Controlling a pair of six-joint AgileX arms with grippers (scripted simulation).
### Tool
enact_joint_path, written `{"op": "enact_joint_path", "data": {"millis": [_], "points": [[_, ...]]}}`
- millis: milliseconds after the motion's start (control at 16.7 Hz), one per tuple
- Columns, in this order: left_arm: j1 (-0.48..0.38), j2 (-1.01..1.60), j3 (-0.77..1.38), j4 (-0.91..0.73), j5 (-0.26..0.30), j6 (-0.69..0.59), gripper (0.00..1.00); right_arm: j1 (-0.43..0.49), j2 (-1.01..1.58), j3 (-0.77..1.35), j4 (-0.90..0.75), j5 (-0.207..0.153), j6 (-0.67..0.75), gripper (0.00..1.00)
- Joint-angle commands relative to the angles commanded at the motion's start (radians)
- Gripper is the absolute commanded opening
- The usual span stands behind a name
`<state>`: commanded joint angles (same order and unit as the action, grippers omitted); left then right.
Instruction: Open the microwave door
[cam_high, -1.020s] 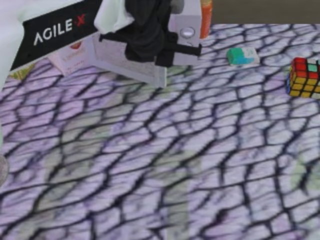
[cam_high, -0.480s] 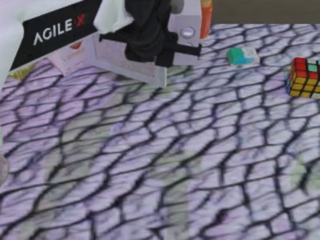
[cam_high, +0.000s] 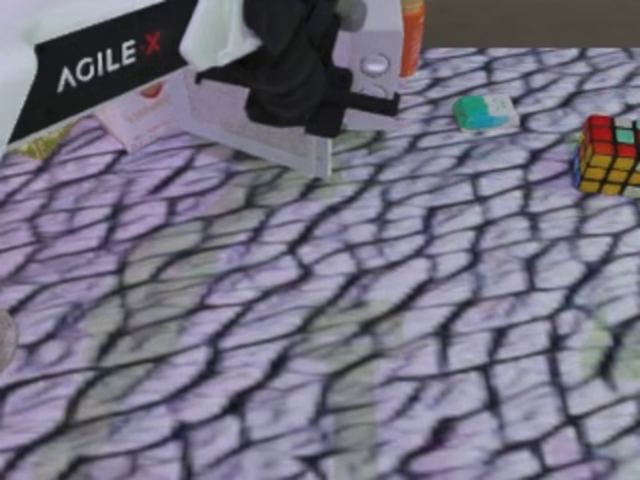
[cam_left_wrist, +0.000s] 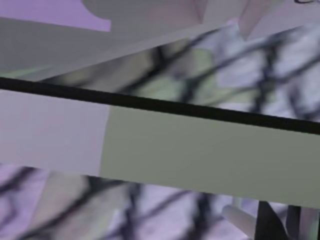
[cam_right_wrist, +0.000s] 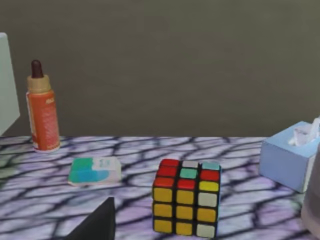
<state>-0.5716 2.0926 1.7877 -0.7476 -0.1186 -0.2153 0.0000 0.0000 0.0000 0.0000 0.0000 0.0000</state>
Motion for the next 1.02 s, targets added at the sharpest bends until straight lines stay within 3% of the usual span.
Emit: {"op": "enact_joint_path", "data": {"millis": [300, 1020], "points": [[0.023, -0.065, -0.098, 0.041, 0.044, 0.088, 0.0, 0.0, 0.0, 0.0, 0.0, 0.0, 0.0, 1.0], [0.024, -0.067, -0.101, 0.042, 0.045, 0.091, 0.0, 0.0, 0.0, 0.0, 0.0, 0.0, 0.0, 1.0]]}}
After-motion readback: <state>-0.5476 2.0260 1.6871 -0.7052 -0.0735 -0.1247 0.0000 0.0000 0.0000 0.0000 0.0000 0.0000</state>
